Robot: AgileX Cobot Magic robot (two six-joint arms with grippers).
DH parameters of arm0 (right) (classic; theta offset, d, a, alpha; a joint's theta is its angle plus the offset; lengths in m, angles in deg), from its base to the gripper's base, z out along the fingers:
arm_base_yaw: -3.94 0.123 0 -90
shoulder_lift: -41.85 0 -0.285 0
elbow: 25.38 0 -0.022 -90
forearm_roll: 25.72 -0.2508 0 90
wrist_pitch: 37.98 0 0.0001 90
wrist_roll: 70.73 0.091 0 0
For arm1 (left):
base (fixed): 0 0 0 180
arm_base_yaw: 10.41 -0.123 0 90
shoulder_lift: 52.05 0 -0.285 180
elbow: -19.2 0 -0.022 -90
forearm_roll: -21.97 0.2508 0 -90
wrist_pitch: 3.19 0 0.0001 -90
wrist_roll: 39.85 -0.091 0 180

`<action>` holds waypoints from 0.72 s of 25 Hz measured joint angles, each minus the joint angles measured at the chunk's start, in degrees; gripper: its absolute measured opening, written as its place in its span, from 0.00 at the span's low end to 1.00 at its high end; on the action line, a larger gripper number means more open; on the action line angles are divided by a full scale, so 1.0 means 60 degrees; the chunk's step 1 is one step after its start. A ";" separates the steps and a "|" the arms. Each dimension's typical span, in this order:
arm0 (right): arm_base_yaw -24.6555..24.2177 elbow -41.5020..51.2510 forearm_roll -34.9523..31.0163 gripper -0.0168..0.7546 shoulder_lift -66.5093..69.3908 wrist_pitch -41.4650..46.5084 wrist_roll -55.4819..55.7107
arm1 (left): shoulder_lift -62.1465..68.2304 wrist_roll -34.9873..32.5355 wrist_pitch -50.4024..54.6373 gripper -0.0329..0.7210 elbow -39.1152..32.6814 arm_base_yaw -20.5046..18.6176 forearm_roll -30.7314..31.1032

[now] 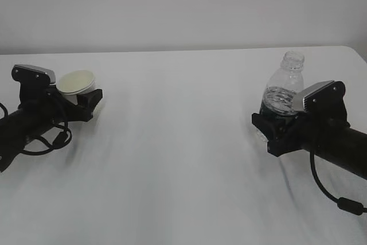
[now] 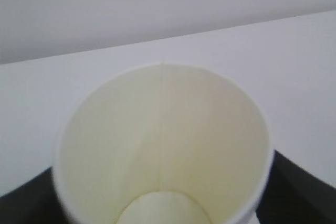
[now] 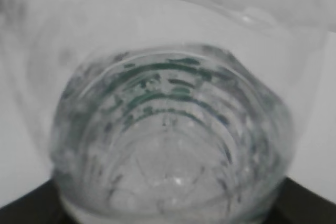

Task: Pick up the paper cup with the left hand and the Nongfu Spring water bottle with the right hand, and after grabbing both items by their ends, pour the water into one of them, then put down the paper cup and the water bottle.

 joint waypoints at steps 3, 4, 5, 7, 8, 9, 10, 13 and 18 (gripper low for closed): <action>0.0000 0.0000 0.0000 0.62 0.0000 0.0000 0.0000 | 0.0000 0.0022 0.0113 0.88 0.0287 0.0145 0.0000; 0.0000 0.0000 0.0000 0.62 0.0000 0.0000 0.0000 | 0.0000 0.0022 0.0161 0.88 0.0350 0.0185 0.0000; 0.0000 0.0000 0.0000 0.62 0.0000 0.0000 0.0000 | 0.0000 0.0022 0.0259 0.88 0.0403 0.0214 0.0000; 0.0000 0.0000 0.0000 0.62 0.0000 0.0000 0.0000 | 0.0000 0.0022 0.0325 0.88 0.0420 0.0239 0.0000; 0.0000 0.0000 0.0000 0.62 0.0000 0.0000 0.0000 | 0.0000 0.0022 0.0349 0.87 0.0420 0.0239 0.0000; 0.0000 0.0000 0.0000 0.62 0.0000 0.0000 0.0000 | 0.0000 0.0022 0.0349 0.87 0.0420 0.0239 0.0000; 0.0000 0.0000 0.0000 0.62 0.0000 0.0000 0.0000 | 0.0000 0.0022 0.0349 0.87 0.0420 0.0239 0.0000; 0.0000 0.0000 0.0000 0.62 0.0000 0.0000 0.0000 | 0.0000 0.0022 0.0476 0.87 0.0426 0.0239 -0.0056; 0.0000 0.0000 0.0000 0.62 0.0000 0.0000 0.0000 | 0.0000 0.0022 0.0795 0.86 0.0426 0.0239 -0.0080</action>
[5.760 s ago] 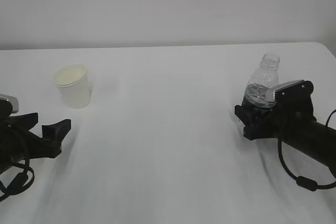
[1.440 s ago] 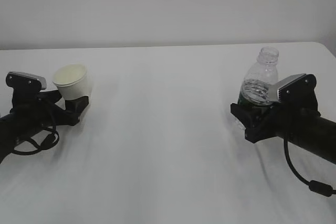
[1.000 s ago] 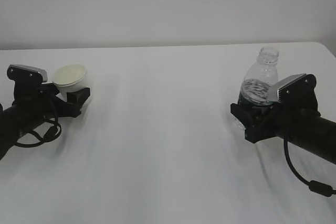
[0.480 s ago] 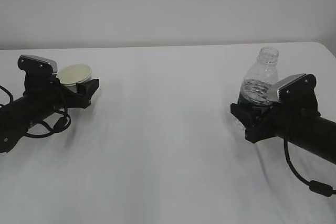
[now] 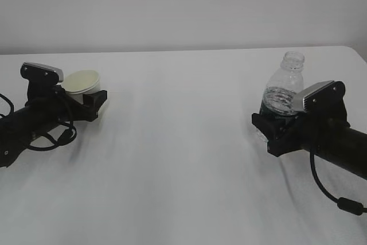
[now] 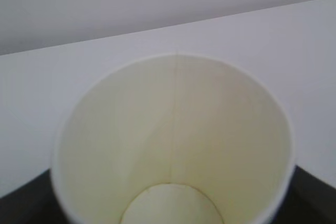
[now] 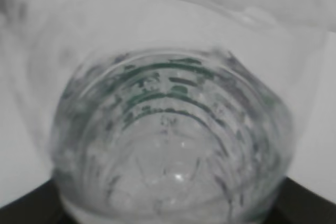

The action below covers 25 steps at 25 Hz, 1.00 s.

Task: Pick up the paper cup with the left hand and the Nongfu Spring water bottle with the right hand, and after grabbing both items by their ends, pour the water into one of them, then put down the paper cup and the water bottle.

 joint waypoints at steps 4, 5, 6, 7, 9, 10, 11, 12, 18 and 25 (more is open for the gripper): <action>0.0000 0.0000 0.0000 0.62 0.0000 0.0000 0.0000 | 0.0000 0.0000 0.0023 0.86 0.0000 0.0000 0.0000; 0.0000 0.0000 0.0000 0.62 0.0000 0.0000 0.0000 | 0.0000 0.0000 0.0058 0.86 0.0000 0.0000 0.0000; 0.0000 0.0000 0.0000 0.62 0.0000 0.0000 0.0000 | 0.0000 0.0000 0.0103 0.86 0.0000 0.0000 0.0000; 0.0000 0.0000 0.0000 0.62 0.0000 0.0000 0.0000 | 0.0000 0.0000 0.0121 0.86 0.0000 0.0000 0.0000; 0.0000 0.0000 0.0000 0.62 0.0000 0.0000 0.0000 | 0.0000 0.0000 0.0173 0.85 0.0000 0.0000 0.0000; 0.0000 0.0000 0.0000 0.62 0.0000 0.0000 0.0000 | 0.0000 0.0000 0.0185 0.85 0.0000 0.0000 0.0000; 0.0000 0.0000 0.0000 0.62 0.0000 0.0000 0.0000 | 0.0000 0.0000 0.0208 0.85 0.0000 0.0000 0.0000; 0.0000 0.0000 0.0000 0.62 0.0000 0.0000 0.0000 | 0.0017 0.0000 0.0244 0.85 0.0000 0.0000 0.0000; 0.0000 0.0000 0.0000 0.62 0.0000 0.0000 0.0000 | 0.0176 0.0000 0.0283 0.84 0.0000 0.0000 0.0000; 0.0000 0.0000 0.0000 0.62 0.0000 0.0000 0.0000 | 0.0193 0.0004 -0.0025 0.83 0.0000 0.0000 0.0000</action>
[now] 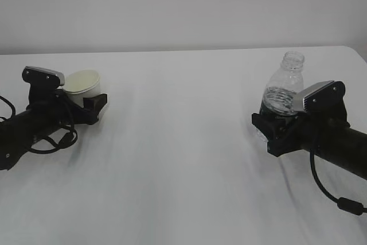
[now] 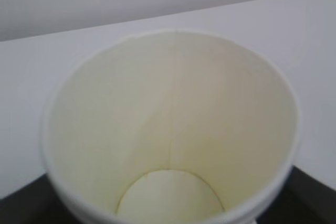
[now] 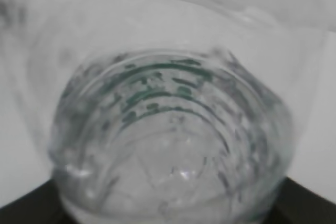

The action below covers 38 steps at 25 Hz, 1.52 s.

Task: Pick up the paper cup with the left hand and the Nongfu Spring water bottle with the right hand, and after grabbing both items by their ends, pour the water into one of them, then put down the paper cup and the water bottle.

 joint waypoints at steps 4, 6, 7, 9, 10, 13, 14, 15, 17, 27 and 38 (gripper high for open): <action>0.0000 0.0000 0.0000 0.62 0.0000 0.0000 0.0000 | 0.0000 0.0000 -0.0019 0.82 0.0000 0.0000 0.0000; 0.0000 0.0000 0.0000 0.62 0.0000 0.0000 0.0000 | 0.0000 0.0000 -0.0037 0.80 0.0000 0.0000 0.0000; 0.0000 0.0000 0.0000 0.62 0.0000 0.0000 0.0000 | 0.0000 0.0000 -0.0037 0.78 0.0000 0.0000 0.0000; 0.0000 0.0000 0.0000 0.62 0.0000 0.0000 0.0000 | 0.0000 0.0000 -0.0037 0.76 0.0000 0.0000 0.0000; 0.0000 0.0000 0.0000 0.62 0.0000 0.0000 0.0000 | 0.0000 0.0000 -0.0037 0.74 0.0000 0.0000 0.0017; 0.0000 0.0000 0.0000 0.62 0.0000 0.0000 0.0000 | 0.0000 0.0000 -0.0055 0.69 0.0000 0.0000 0.0055; 0.0000 0.0000 0.0000 0.62 0.0000 0.0000 0.0000 | 0.0000 0.0000 -0.0055 0.67 0.0000 0.0000 0.0095; 0.0000 0.0000 0.0000 0.62 0.0000 0.0000 0.0000 | 0.0000 0.0016 -0.0073 0.66 0.0000 0.0000 0.0119; 0.0000 0.0000 0.0000 0.62 0.0000 0.0000 0.0000 | 0.0000 0.0016 -0.0073 0.63 0.0000 0.0000 0.0166; 0.0000 0.0000 0.0000 0.62 0.0000 0.0000 0.0000 | 0.0000 0.0020 -0.0256 0.60 0.0000 0.0000 0.0992; 0.0000 0.0000 0.0000 0.62 0.0000 0.0000 -0.0099 | -0.0660 0.0751 -0.0270 0.60 0.0000 0.0000 0.2621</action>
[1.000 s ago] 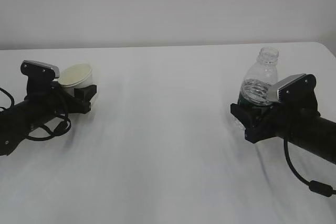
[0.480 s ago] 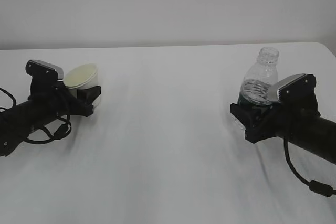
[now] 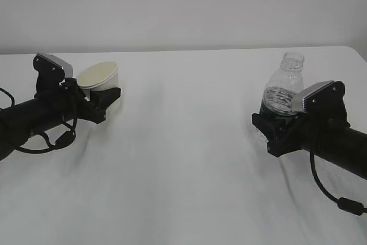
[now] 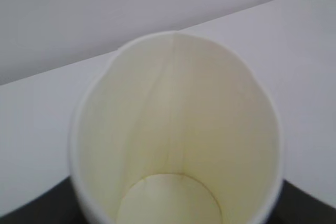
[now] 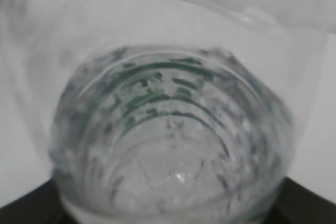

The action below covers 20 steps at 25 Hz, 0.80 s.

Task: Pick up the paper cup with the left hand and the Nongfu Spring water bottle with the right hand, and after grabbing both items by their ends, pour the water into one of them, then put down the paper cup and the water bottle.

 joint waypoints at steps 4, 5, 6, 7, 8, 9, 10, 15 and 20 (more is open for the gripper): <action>0.0000 0.0000 -0.0017 0.62 0.0000 0.0000 -0.0033 | -0.0166 0.0375 0.0000 0.60 0.0000 0.0000 0.0738; 0.0000 0.0000 -0.0017 0.62 0.0000 0.0000 -0.0033 | -0.0209 0.0478 0.0000 0.60 0.0000 0.0000 0.0931; 0.0000 0.0000 -0.0017 0.62 0.0000 0.0000 -0.0039 | -0.0226 0.0598 0.0000 0.60 0.0000 0.0000 0.1165; 0.0000 0.0000 -0.0017 0.62 0.0000 0.0000 -0.0039 | -0.0265 0.0720 0.0000 0.60 0.0000 0.0000 0.1398; 0.0000 0.0000 -0.0017 0.62 0.0000 0.0000 -0.0039 | -0.0312 0.0834 0.0000 0.60 0.0000 0.0000 0.1591; 0.0000 0.0000 -0.0017 0.62 0.0000 0.0000 -0.0039 | -0.0336 0.0937 0.0000 0.60 0.0000 0.0000 0.1817; 0.0000 0.0000 -0.0017 0.62 0.0000 0.0000 -0.0039 | -0.0374 0.1033 0.0000 0.60 0.0000 0.0000 0.2045; 0.0000 0.0000 -0.0017 0.62 0.0000 0.0000 -0.0055 | -0.0487 0.1469 -0.0103 0.60 0.0000 0.0000 0.2979; 0.0000 0.0000 -0.0017 0.62 0.0000 0.0000 -0.0055 | -0.0487 0.1859 -0.0253 0.60 0.0000 0.0000 0.4020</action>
